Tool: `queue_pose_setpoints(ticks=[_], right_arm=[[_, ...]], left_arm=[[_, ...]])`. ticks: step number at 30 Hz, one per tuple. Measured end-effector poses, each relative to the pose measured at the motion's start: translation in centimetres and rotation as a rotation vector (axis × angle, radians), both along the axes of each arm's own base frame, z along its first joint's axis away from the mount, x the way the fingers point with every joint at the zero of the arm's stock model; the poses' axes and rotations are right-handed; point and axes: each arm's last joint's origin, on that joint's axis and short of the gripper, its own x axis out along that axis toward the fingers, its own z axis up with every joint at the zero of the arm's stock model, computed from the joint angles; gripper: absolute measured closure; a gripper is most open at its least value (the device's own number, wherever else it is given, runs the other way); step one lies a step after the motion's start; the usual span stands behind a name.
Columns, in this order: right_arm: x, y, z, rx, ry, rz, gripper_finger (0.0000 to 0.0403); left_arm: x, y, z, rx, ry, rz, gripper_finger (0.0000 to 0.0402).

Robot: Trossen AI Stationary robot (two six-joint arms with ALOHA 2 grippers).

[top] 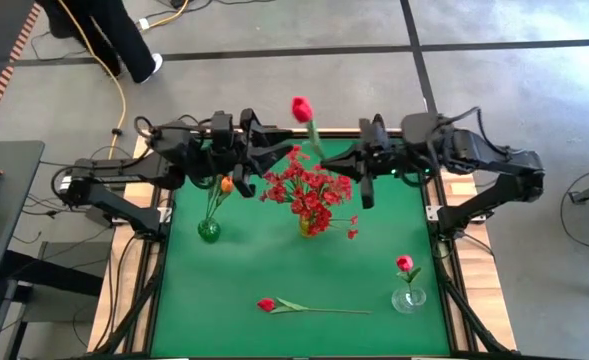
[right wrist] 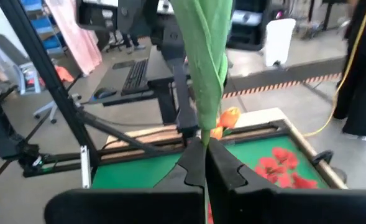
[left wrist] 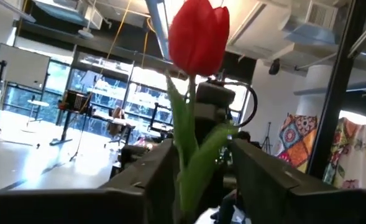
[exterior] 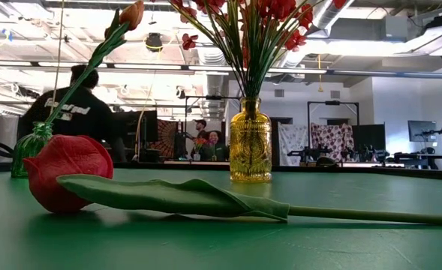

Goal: Sort flowers into vase by color
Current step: Put the left red flower into the transparent vase

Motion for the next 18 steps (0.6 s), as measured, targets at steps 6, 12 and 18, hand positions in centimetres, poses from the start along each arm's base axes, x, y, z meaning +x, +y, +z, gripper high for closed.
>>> queue_pose_setpoints(ticks=[6, 12, 18], right_arm=[[-2.7, -0.3, 1.5, -0.025, -0.067, -0.061, 0.0379], [-5.4, -0.5, 2.9, -0.037, -0.133, -0.073, 0.0379], [-7.9, -0.2, 3.9, -0.037, -0.191, -0.056, 0.0379]], left_arm=[[-2.1, 0.0, 0.5, -0.001, 0.069, 0.000, 0.0221], [-4.4, -0.1, 0.6, 0.017, 0.168, 0.006, 0.0219], [-6.1, -0.1, 0.4, 0.076, 0.264, 0.025, 0.0218]])
